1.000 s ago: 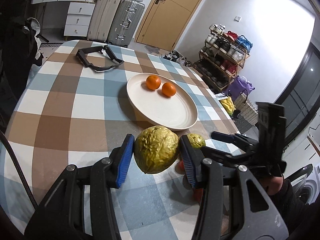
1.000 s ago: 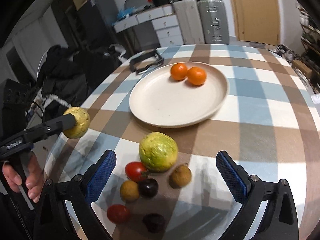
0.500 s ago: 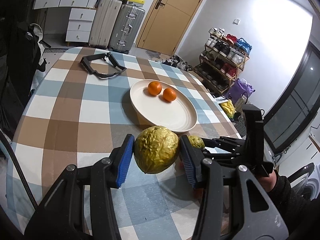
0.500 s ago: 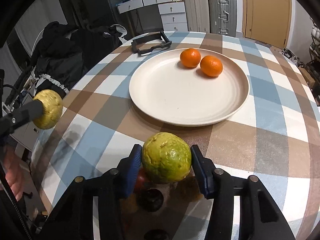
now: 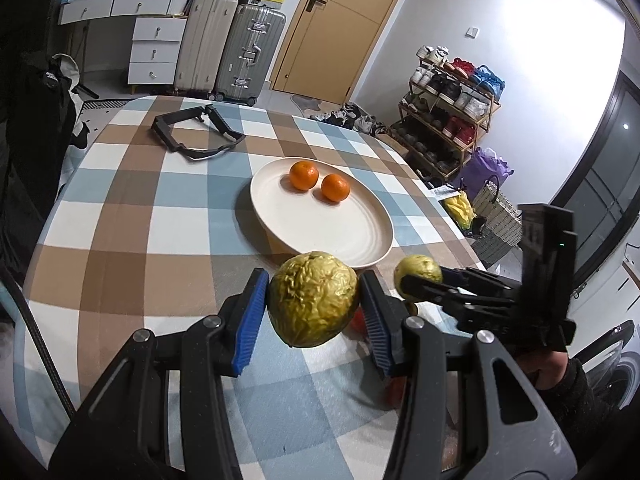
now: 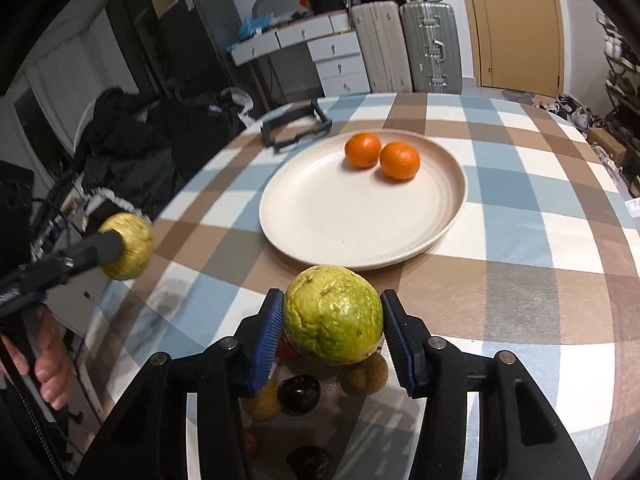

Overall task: Organize fruits
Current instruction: 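Place both yellow-green fruits on the plate beside the oranges and release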

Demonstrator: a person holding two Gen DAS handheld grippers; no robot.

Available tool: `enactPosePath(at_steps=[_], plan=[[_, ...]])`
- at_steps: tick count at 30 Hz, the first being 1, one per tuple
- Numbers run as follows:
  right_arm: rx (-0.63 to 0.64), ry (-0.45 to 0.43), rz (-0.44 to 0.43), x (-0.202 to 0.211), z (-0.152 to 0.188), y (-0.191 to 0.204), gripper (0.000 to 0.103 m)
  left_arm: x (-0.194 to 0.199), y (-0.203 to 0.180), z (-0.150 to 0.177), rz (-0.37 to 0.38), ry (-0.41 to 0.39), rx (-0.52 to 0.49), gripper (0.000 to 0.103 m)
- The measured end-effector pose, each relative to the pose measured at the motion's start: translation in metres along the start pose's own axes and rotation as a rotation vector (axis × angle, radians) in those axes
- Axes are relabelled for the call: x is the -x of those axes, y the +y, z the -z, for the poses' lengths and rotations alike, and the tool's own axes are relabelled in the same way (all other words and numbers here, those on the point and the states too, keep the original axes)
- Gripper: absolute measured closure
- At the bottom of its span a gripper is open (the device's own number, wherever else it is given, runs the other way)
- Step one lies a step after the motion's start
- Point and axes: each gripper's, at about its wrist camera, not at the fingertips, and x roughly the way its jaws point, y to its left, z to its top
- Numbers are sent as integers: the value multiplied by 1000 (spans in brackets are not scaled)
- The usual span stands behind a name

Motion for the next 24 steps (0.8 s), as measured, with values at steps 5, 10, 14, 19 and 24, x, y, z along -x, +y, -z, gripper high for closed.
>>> enactPosePath(at_steps=[5, 10, 14, 19, 24], plan=[[-19, -55, -24, 16, -5, -6, 53, -16, -5, -12, 10, 11, -8, 59], [-40, -111, -47, 28, -16, -13, 53, -34, -8, -29, 8, 17, -14, 59], [-38, -144, -50, 35, -30, -19, 53, -53, -9, -48, -5, 14, -31, 59], [-41, -173, -54, 36, -51, -29, 53, -80, -5, -76, -21, 10, -44, 59], [-44, -190, -51, 27, -75, -41, 53, -113, 4, -103, -33, 15, -49, 59]])
